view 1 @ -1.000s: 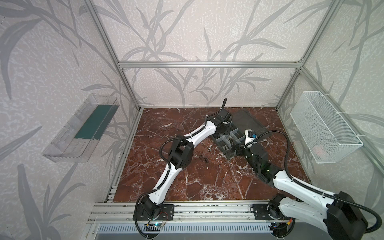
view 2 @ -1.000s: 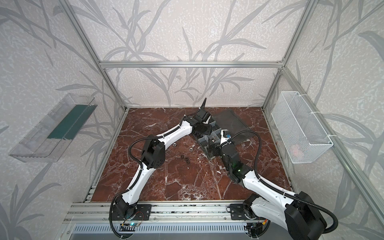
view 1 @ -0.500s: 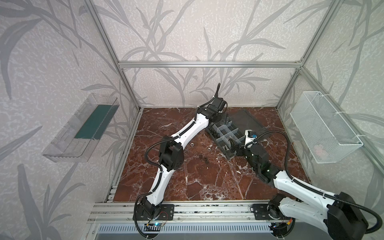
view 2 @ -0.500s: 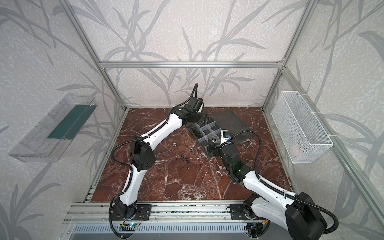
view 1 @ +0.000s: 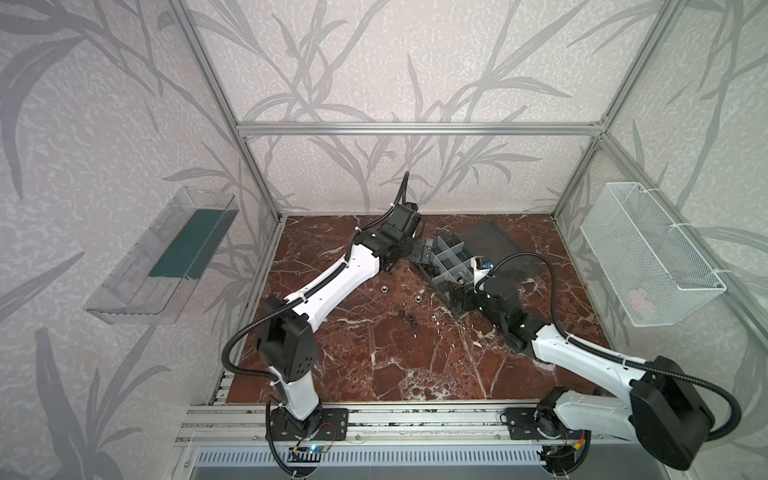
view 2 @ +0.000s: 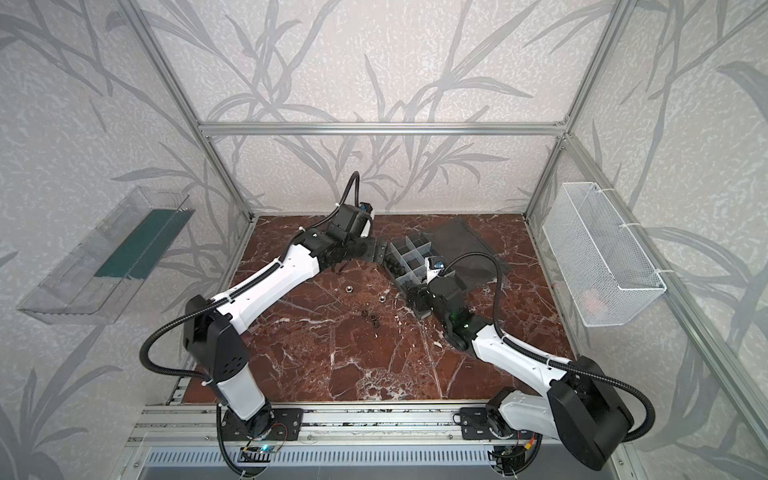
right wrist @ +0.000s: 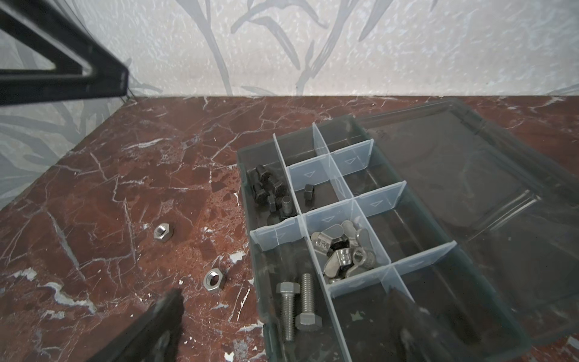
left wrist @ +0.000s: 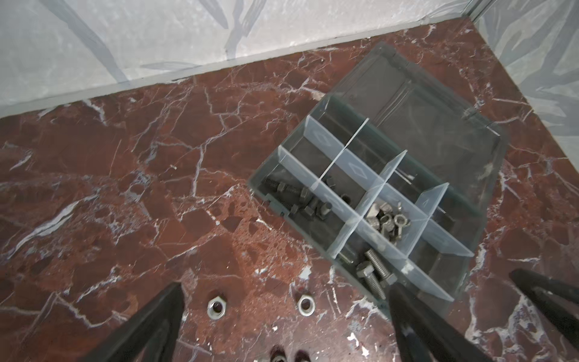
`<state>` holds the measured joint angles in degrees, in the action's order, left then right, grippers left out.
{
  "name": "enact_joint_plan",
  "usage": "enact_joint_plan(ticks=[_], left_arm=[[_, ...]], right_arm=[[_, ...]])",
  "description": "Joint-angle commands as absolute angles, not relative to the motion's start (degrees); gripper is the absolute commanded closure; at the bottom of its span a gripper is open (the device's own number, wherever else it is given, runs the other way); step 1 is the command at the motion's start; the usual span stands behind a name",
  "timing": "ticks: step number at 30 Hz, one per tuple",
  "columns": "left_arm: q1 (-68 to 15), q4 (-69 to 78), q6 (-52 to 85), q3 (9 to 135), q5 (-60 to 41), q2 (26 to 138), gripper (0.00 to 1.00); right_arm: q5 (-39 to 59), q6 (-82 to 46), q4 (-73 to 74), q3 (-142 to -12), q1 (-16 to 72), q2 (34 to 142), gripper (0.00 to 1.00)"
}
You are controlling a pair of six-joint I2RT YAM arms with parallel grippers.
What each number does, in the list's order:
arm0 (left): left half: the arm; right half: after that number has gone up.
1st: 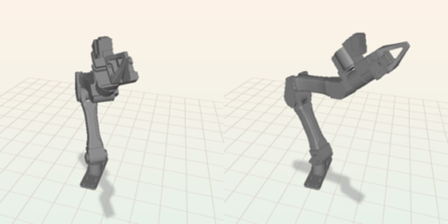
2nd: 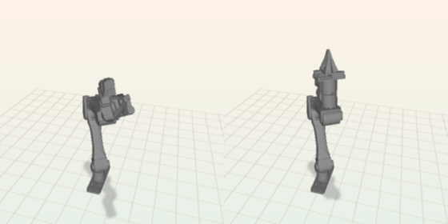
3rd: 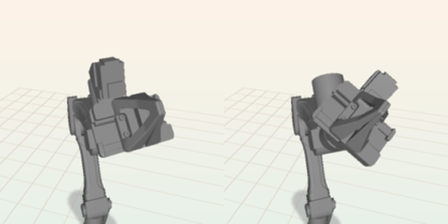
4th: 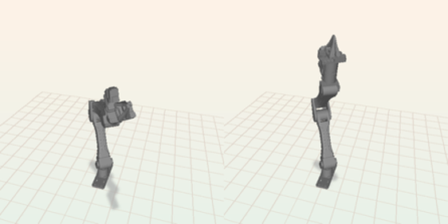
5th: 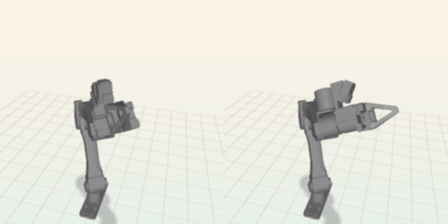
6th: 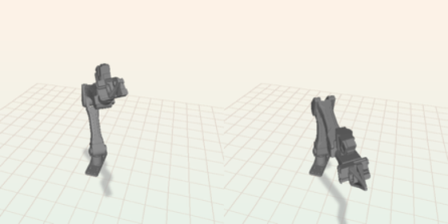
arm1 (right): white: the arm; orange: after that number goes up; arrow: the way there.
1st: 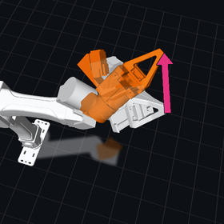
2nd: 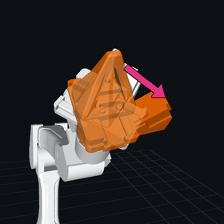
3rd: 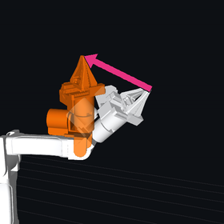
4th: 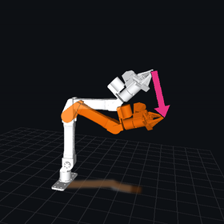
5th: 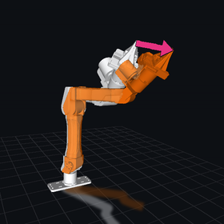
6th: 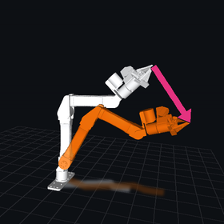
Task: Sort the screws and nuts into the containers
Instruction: 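Withdraw the left gripper from the box while the right gripper moves over the nut pile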
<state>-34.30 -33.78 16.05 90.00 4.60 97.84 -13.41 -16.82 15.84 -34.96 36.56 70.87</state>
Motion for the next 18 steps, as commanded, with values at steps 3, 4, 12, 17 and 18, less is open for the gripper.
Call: enact_joint_plan(ticks=[3, 4, 12, 17, 18], left_arm=[[-30.0, -28.0, 19.7, 76.0, 3.9, 86.1, 0.00], [-28.7, -27.0, 20.7, 72.7, 2.1, 84.1, 0.00], [-25.1, -27.1, 26.8, 57.5, -1.7, 72.6, 0.00], [-25.1, -25.5, 33.5, 49.7, -4.2, 67.6, 0.00], [-25.1, -24.1, 35.0, 47.5, -4.9, 66.3, 0.01]], right_arm=[[-11.6, -11.8, 10.3, -40.9, 39.9, 75.2, 0.01], [-11.6, -10.7, 9.7, -41.8, 40.8, 76.3, 0.01], [-8.4, -5.4, -3.3, -53.5, 45.9, 88.1, 0.01], [-6.4, -4.5, -14.3, -62.4, 48.2, 97.4, 0.01], [-6.4, -4.5, -16.5, -64.2, 48.7, 99.5, 0.01]])
